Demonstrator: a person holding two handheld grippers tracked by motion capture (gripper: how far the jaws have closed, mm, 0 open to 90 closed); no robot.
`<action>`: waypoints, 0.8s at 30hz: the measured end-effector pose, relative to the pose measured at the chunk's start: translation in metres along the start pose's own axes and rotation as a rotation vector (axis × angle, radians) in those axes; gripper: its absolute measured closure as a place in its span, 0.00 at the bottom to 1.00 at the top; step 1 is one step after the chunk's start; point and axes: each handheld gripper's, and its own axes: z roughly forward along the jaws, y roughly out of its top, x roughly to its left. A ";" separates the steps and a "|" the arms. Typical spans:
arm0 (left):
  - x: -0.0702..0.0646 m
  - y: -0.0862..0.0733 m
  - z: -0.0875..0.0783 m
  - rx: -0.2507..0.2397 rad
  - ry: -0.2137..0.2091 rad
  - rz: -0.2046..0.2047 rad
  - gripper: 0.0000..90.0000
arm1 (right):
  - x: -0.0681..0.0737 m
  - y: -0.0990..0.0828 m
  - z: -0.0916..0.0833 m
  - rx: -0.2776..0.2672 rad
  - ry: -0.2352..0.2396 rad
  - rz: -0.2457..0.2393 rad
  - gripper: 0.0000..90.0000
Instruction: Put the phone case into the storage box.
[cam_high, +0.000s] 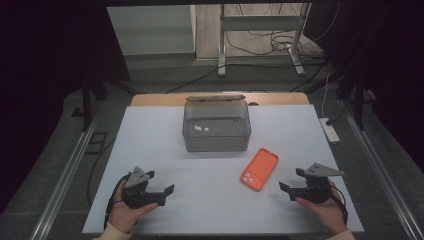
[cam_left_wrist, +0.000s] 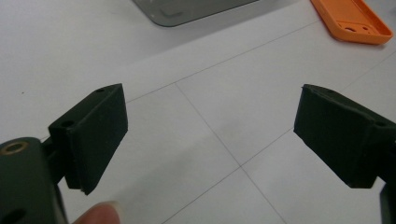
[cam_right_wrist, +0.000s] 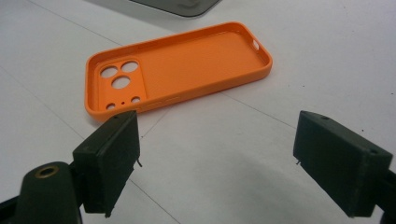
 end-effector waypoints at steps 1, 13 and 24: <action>-0.001 0.001 0.001 0.003 -0.004 0.005 0.12 | 0.000 0.000 0.000 0.001 0.000 0.000 0.16; -0.008 0.008 0.006 0.007 -0.018 0.023 0.12 | 0.001 0.000 0.001 0.009 -0.005 -0.007 0.16; -0.011 0.010 0.008 0.015 -0.023 0.027 0.13 | 0.001 0.000 0.001 0.009 -0.004 -0.006 0.16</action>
